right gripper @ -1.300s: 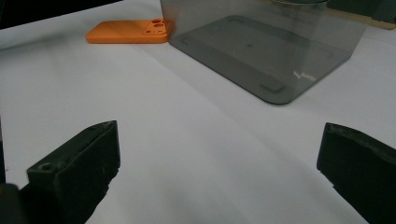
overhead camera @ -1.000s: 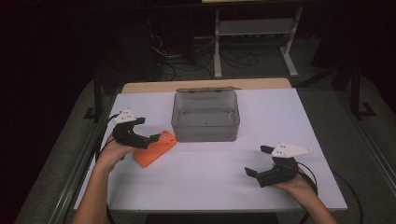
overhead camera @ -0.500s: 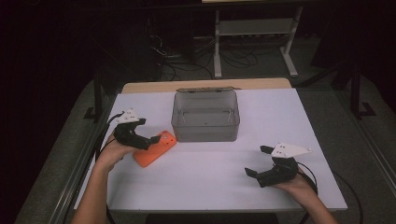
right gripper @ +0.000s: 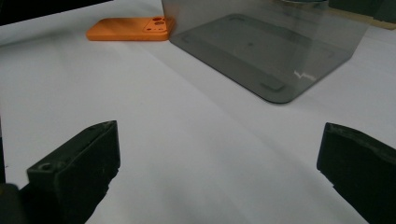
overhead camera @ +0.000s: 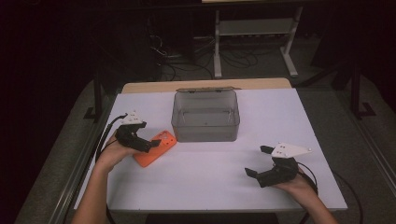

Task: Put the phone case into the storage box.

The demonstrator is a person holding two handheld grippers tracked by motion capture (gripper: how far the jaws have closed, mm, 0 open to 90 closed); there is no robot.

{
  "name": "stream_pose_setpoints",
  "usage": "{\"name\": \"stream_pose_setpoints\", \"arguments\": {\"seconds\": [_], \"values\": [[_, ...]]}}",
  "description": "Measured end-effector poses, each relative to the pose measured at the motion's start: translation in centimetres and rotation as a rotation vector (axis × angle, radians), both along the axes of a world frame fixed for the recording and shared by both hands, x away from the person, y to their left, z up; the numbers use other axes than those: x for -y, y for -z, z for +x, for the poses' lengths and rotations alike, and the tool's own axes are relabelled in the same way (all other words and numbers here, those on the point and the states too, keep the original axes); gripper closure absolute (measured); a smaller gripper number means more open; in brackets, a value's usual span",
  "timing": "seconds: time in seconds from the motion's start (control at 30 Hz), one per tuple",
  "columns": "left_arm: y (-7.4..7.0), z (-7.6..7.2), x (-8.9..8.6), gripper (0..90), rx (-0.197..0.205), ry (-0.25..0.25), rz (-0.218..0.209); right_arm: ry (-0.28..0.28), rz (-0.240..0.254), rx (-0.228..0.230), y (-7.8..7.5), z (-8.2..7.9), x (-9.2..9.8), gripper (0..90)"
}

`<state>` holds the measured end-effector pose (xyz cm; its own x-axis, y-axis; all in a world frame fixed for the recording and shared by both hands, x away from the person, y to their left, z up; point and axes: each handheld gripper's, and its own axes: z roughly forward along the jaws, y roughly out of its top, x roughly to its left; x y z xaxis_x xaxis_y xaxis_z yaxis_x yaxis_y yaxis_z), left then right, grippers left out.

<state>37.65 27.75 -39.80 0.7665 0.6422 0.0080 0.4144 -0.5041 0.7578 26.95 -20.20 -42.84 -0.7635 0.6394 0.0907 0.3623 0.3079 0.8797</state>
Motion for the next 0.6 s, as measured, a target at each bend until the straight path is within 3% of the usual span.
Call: {"name": "stream_pose_setpoints", "arguments": {"seconds": [0.6], "values": [[1.6, -0.4, 0.1, 0.0, -0.057, -0.012, 0.077, 0.004, -0.001, 0.0, 0.0, 0.0, 0.0, 0.0]]}}
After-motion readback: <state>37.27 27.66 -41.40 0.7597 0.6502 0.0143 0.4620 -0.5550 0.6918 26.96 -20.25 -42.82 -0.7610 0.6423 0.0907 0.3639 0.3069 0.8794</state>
